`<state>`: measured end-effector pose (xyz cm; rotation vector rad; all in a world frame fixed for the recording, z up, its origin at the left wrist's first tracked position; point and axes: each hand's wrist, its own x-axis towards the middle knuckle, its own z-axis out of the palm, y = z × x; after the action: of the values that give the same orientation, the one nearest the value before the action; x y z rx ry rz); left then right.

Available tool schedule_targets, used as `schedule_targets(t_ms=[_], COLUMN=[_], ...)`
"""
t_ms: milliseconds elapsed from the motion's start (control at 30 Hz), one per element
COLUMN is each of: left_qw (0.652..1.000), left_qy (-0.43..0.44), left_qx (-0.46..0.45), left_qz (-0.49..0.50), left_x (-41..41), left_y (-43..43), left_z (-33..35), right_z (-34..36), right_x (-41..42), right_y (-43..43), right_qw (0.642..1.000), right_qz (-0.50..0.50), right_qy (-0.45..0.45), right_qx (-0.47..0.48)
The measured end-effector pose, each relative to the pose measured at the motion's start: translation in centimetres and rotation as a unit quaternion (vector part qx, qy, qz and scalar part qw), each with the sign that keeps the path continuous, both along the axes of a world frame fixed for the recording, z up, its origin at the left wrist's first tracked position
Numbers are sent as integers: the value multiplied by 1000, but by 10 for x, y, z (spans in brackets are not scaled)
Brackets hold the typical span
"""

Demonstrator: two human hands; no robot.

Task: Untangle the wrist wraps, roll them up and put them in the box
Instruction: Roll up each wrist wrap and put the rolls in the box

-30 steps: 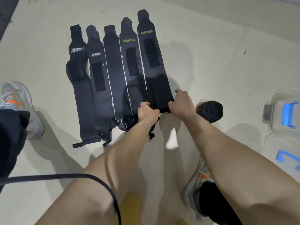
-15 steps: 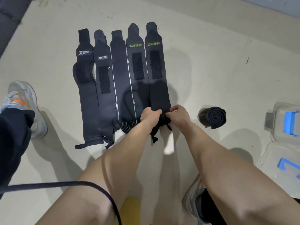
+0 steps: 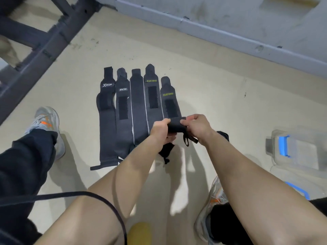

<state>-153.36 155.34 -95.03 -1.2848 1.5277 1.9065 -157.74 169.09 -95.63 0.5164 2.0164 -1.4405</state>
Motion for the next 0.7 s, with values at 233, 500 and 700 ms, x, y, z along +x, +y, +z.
schedule_targets(t_ms=[233,500,700], left_qw=[995,969,951], left_qy=[97,210,242], left_qx=[27,-26,153], left_qz=[15,-129,-119], left_x=[13,32,47], left_y=[-13,-13,-18], left_z=[84,189,239], right_z=[96,211,243], right_x=[4,32,56], right_y=[8,39,70], right_qw=[997,984,958], right_qz=[41,81,60], right_qy=[40,5,49], right_qx=[-56,-158,-275])
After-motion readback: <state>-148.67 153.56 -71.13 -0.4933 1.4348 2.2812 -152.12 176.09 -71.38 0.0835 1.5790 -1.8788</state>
